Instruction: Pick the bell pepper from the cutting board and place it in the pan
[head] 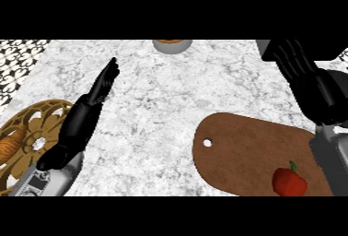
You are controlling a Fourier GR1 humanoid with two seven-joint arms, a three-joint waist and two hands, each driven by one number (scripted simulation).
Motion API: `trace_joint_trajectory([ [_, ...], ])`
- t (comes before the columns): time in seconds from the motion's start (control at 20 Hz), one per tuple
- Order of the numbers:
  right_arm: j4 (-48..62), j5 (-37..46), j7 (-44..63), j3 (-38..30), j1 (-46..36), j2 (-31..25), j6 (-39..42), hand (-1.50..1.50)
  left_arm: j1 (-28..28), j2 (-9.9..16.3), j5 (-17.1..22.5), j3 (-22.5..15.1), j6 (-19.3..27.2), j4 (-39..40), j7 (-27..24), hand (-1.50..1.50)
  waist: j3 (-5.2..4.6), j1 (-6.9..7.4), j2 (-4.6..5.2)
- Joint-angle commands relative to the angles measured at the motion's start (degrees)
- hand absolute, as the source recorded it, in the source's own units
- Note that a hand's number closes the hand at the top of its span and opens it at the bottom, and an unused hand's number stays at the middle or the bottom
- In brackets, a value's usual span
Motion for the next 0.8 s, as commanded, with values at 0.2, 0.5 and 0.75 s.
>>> trace_joint_trajectory([
  [0.2,0.3,0.9,-1.6,0.0,18.1,-4.0,4.7,1.5,5.7,2.1,4.7,11.0,5.4,4.6,7.4,0.0,-2.77,-2.95,2.34],
  [0.5,-4.1,17.4,-12.1,-7.8,32.5,-9.9,-13.1,-1.5,11.0,2.8,8.2,14.6,5.5,7.2,8.9,0.0,-3.01,-7.75,0.99],
  [0.75,-18.3,22.7,-13.6,-12.9,47.0,-14.9,-17.3,-1.5,8.8,3.3,8.4,14.9,5.3,6.2,11.9,0.0,-3.07,-7.3,1.31],
])
